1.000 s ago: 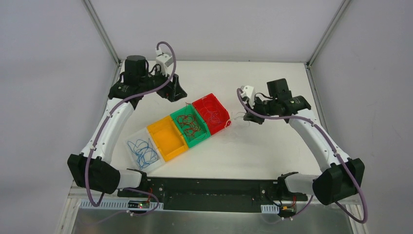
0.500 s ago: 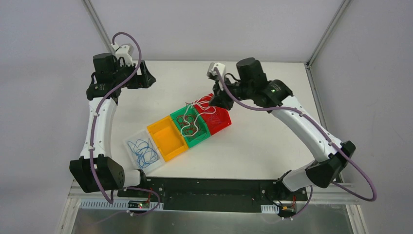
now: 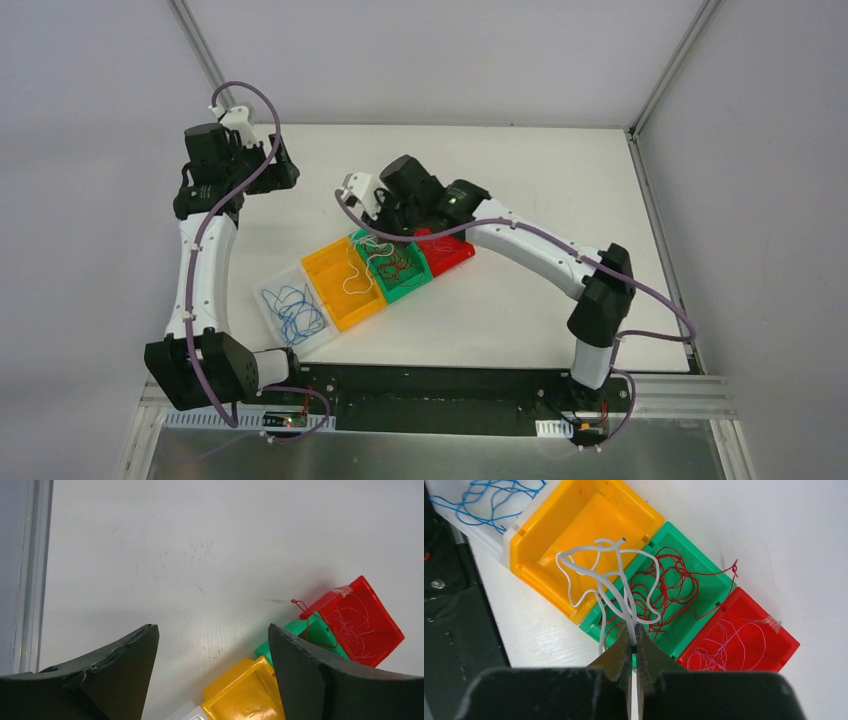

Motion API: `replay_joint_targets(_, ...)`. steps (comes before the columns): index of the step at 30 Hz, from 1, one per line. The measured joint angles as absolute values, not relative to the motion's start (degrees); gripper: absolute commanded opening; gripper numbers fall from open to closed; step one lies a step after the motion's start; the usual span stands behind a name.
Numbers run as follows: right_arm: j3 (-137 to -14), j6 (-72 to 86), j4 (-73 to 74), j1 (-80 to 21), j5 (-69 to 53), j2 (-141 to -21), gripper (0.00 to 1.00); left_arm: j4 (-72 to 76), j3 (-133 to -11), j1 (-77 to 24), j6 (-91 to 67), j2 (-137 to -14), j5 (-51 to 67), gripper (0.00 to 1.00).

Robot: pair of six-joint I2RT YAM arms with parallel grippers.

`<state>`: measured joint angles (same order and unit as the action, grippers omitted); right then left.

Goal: Untangle the cables

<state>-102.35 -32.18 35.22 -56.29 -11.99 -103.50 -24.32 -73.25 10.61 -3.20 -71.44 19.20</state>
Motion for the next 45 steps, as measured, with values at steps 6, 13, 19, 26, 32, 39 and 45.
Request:
replay_joint_targets(6,-102.61,-34.87,33.12,-61.67,-4.62,-109.12,0.00,-24.29,-71.72,11.22,-3.16,-70.76,15.66,0.90)
replay_joint_targets(13,-107.81,-34.52,31.05,-65.47,-3.92,-116.62,0.00,-23.99,-70.63,11.38,-3.25,-69.71,14.28,0.91)
replay_joint_targets(19,-113.32,-32.64,29.12,-67.20,-4.36,-122.26,0.00,-23.90,-69.04,11.64,-3.25,-69.52,14.44,0.91)
replay_joint_targets(26,-113.43,-31.29,28.34,-66.72,-5.37,-124.95,0.00,-23.86,-68.79,12.12,-2.85,-69.19,14.46,0.90)
replay_joint_targets(32,-109.21,-29.45,27.20,-63.05,-4.62,-125.91,0.53,-24.38,-68.64,12.14,-2.52,-69.78,16.69,0.88)
replay_joint_targets(39,-110.24,-25.85,28.14,-62.30,-5.61,-126.63,0.79,-27.88,-70.39,12.47,-3.31,-73.97,24.47,0.85)
replay_joint_targets(45,-113.89,-22.85,28.60,-61.39,-9.78,-123.74,0.87,-32.29,-76.31,12.47,-3.81,-77.60,30.72,0.99)
